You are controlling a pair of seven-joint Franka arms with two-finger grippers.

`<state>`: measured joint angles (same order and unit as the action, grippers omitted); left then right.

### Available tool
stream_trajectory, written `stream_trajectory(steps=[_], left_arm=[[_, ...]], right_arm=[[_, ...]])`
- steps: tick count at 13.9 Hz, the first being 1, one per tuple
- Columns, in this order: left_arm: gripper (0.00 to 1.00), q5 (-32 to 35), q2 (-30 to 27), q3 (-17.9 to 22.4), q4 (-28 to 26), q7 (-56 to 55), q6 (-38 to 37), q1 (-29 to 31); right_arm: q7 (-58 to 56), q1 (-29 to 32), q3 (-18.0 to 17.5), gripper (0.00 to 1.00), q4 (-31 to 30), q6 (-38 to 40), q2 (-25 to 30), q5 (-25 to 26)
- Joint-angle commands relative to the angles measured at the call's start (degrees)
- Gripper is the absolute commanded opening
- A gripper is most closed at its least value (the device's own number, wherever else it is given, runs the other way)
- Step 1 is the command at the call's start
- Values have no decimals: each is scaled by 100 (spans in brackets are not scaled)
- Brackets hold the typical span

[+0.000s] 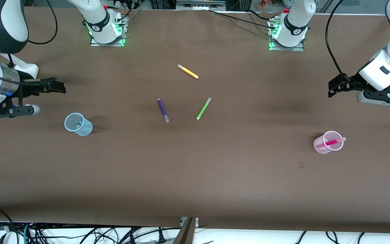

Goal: Place pink and blue markers in matching cups

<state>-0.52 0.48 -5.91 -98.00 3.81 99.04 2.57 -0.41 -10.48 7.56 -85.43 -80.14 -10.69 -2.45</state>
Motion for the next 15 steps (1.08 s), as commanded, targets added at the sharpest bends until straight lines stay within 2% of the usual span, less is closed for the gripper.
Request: stream_trajectory(steps=[1, 5, 7, 10, 15], left_arm=[[100, -203, -83, -15, 9, 172, -78, 68], [100, -203, -75, -7, 9, 181, -96, 68], [100, -203, -83, -15, 9, 172, -105, 68], [100, -203, -75, -15, 9, 181, -140, 68], [100, -203, -75, -15, 18, 172, -140, 68]], right_arm=[[173, 265, -228, 100, -781, -125, 856, 130], [173, 827, -272, 100, -809, -72, 1436, 200], [173, 872, -272, 100, -817, 154, 1665, 245], [147, 872, -263, 100, -809, 385, 1684, 402], [208, 872, -746, 100, -712, 341, 1570, 570]])
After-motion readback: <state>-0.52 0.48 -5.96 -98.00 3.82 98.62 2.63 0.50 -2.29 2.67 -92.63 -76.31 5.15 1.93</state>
